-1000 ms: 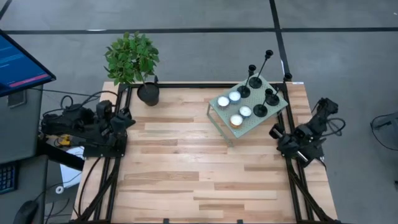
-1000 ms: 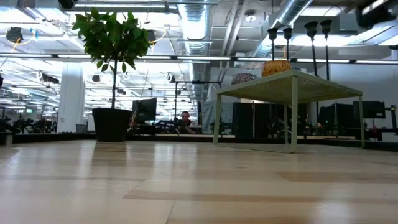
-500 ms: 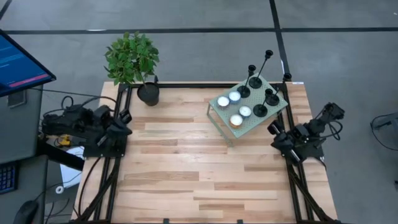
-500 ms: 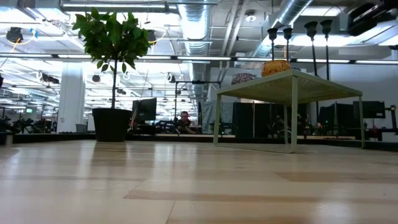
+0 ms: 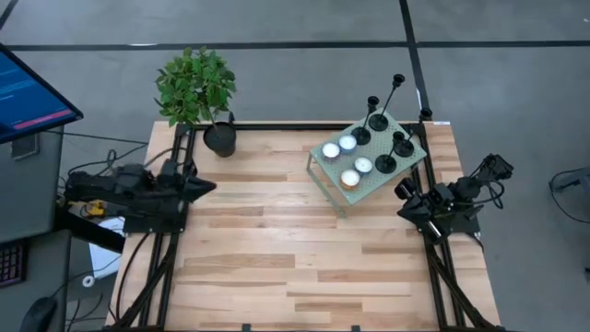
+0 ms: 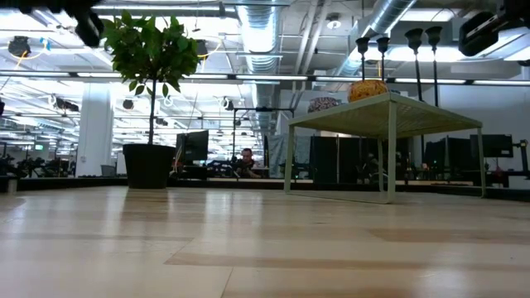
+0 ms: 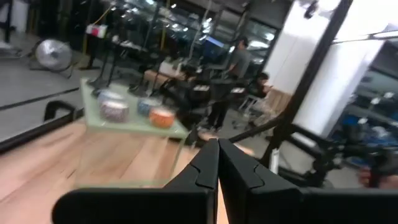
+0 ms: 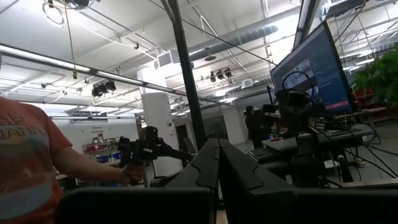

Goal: Pick & Place candle stick holders
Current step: Return to Home Position

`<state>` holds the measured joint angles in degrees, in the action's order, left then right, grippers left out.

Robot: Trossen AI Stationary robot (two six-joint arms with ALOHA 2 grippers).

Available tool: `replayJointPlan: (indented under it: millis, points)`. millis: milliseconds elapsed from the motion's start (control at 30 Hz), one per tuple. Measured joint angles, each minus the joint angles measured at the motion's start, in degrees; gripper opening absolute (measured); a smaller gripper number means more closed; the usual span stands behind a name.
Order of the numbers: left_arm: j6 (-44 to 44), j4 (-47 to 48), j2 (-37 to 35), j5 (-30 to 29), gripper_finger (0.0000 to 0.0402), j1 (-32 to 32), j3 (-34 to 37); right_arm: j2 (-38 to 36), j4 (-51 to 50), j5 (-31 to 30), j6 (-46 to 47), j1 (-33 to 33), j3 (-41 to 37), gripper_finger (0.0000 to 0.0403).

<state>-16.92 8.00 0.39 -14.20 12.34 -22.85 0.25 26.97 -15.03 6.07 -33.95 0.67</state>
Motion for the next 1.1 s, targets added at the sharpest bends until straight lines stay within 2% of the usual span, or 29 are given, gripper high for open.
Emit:
replayJointPlan:
  millis: [267,767,1100]
  points:
    - [-0.88,-1.19,-0.38,-2.17,0.0008,0.01,5.61,0.04,0.02,-0.02,0.00,-0.04,0.00,0.0000]
    - [0.18,-2.09,-0.38,-3.65,0.0008,0.02,10.37,0.07,0.02,-0.02,0.00,-0.04,0.00,0.0000]
    - [0.01,-3.75,-0.38,-9.68,0.0008,0.02,13.38,0.07,0.02,-0.02,0.00,-0.04,0.00,0.0000]
